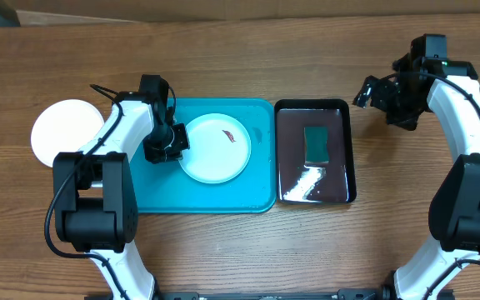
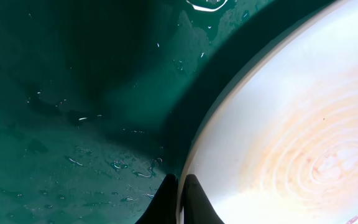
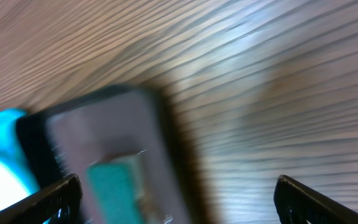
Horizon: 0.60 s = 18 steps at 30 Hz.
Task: Clean dirty plates on tray and stack at the side
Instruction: 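Lower the right gripper into the black tray toward the green sponge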
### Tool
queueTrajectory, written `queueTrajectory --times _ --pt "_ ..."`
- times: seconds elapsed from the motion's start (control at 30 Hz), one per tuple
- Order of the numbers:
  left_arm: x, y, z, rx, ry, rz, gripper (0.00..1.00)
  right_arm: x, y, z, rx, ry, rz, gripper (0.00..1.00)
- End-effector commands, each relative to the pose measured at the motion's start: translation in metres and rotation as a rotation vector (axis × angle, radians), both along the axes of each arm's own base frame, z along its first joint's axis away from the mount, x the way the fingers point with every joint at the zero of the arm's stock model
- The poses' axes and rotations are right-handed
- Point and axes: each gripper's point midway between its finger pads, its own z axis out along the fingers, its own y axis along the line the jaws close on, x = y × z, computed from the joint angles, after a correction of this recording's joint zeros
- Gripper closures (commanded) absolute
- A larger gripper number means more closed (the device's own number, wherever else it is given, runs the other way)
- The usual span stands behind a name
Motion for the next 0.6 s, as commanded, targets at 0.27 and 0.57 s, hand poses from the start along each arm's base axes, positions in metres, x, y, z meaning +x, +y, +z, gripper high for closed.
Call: queueTrajectory --times 0.27,0.57 --pt "0.002 0.013 -0.005 0.064 -0.002 0.019 0.96 -0.039 0.075 0.011 0.108 0.100 0.214 0.17" --pt "0.003 0.013 -0.005 0.064 -0.005 0.019 0.96 -0.073 0.101 -0.014 -0.201 0.189 0.376 0.16"
